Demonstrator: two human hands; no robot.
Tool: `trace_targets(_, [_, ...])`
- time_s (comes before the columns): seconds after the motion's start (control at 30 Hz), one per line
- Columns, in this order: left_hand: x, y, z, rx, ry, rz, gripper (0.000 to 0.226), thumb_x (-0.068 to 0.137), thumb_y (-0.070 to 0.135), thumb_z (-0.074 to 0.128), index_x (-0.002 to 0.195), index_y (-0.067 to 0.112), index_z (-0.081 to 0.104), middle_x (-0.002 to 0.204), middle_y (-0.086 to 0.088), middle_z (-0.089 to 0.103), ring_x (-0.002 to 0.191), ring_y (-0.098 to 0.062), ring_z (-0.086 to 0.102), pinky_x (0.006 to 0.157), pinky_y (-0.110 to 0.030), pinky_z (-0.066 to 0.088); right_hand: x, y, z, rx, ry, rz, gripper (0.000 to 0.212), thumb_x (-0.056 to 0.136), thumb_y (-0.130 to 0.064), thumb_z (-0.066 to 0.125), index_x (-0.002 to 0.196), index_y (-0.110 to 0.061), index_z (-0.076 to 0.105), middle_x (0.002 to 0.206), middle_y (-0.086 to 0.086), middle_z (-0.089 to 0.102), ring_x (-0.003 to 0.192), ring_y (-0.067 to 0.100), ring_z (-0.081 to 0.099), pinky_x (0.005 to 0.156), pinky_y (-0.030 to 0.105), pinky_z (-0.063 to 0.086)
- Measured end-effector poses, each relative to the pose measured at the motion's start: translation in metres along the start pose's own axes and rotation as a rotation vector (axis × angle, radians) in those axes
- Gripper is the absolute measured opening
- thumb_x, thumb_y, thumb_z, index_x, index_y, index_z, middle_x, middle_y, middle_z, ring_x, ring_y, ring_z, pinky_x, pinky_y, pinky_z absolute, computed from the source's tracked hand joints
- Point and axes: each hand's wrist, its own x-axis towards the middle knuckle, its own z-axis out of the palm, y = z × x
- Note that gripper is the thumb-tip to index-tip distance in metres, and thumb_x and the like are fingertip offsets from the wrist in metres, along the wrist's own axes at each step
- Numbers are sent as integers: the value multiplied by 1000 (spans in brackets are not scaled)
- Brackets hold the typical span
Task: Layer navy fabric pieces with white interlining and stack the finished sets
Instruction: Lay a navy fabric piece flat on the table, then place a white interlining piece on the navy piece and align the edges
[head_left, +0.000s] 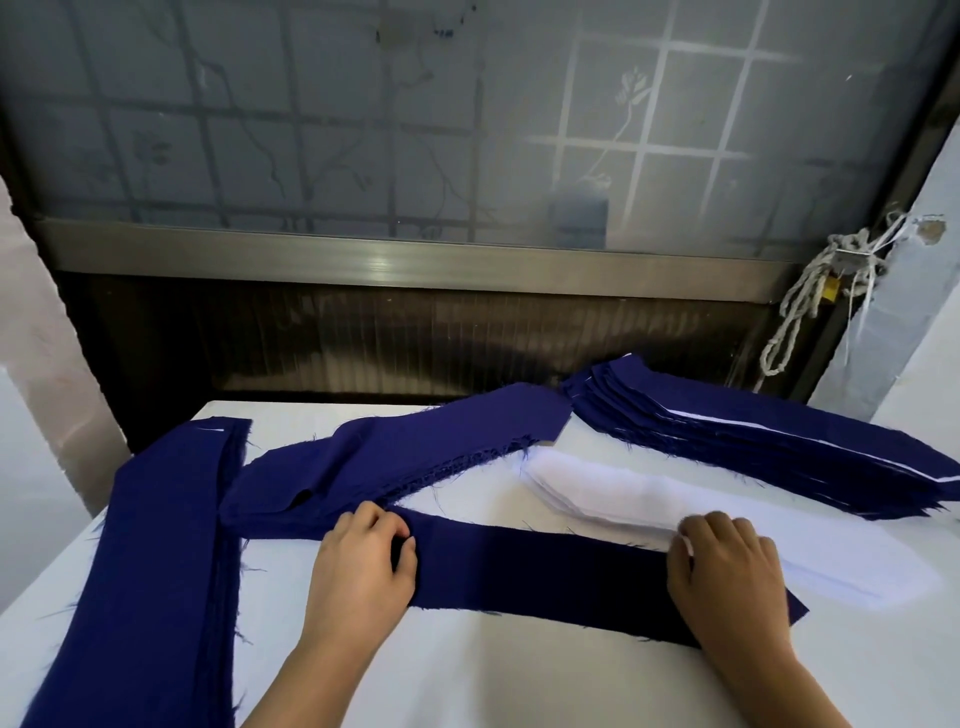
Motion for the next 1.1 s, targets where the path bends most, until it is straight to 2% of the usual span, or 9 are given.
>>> trace_targets(0.1, [-1, 5, -1, 43, 7, 34, 11, 93, 25, 60, 91, 18, 68, 92, 7, 55, 82, -16, 50, 79, -31, 45, 32, -19, 11, 137, -41, -74, 9, 88, -14, 63, 96, -11, 67, 93, 3, 64, 86, 22, 57, 79, 37, 48])
trace_targets(0.17, [-2, 8, -2, 67, 12, 57, 10, 92, 23, 61, 88, 16, 68, 89, 5, 56, 79, -18, 51, 76, -33, 46, 53, -37, 22, 249, -106, -98, 14, 94, -15, 55, 103, -12, 66, 98, 2, 62, 90, 19, 55, 80, 32, 49])
trace_targets(0.3, [-2, 8, -1, 99, 7, 59, 11, 92, 23, 60, 87, 16, 66, 88, 4, 56, 78, -18, 51, 74, -34, 47, 80, -58, 47, 325, -301, -141, 16, 96, -12, 47, 97, -8, 62, 95, 3, 57, 91, 22, 54, 75, 30, 44])
trace_targets(0.4, [-1, 9, 0, 108, 25, 65, 9, 90, 21, 64, 84, 15, 66, 85, 4, 55, 74, -19, 51, 70, -35, 48, 89, -62, 55, 259, -357, -121, 15, 91, -1, 43, 92, -7, 58, 93, 6, 54, 84, 23, 51, 68, 25, 37])
trace_targets(0.53, [0, 10, 1, 118, 20, 64, 9, 89, 22, 65, 84, 15, 65, 84, 3, 55, 73, -18, 50, 68, -34, 47, 92, -63, 59, 211, -418, -81, 16, 88, 3, 44, 95, -8, 54, 100, 7, 53, 88, 24, 54, 69, 23, 34])
trace_targets(0.67, [-1, 9, 0, 110, 18, 57, 8, 89, 22, 65, 85, 16, 66, 85, 5, 55, 74, -18, 51, 69, -34, 48, 88, -55, 60, 418, -351, 63, 14, 92, -2, 44, 83, -10, 50, 89, 5, 54, 77, 21, 49, 67, 27, 34])
trace_targets(0.83, [-1, 9, 0, 109, 7, 61, 8, 90, 22, 65, 86, 16, 66, 86, 5, 55, 75, -18, 52, 71, -34, 48, 71, -53, 65, 545, -223, 161, 18, 90, 1, 43, 79, -12, 48, 82, 1, 51, 72, 19, 48, 63, 28, 34])
trace_targets(0.97, [-1, 9, -2, 108, 49, 104, 8, 90, 20, 64, 83, 17, 65, 82, 6, 54, 72, -17, 51, 69, -34, 48, 57, -60, 65, 457, -101, 79, 19, 93, 1, 43, 83, -15, 45, 81, -3, 45, 75, 19, 43, 66, 32, 39])
trace_targets(1.1, [-1, 12, -4, 60, 128, 251, 27, 95, 30, 43, 84, 18, 65, 82, 10, 56, 71, -15, 49, 66, -36, 46, 50, -63, 48, 349, 128, -44, 19, 87, 5, 53, 84, -13, 49, 82, -1, 48, 71, 19, 43, 65, 34, 40])
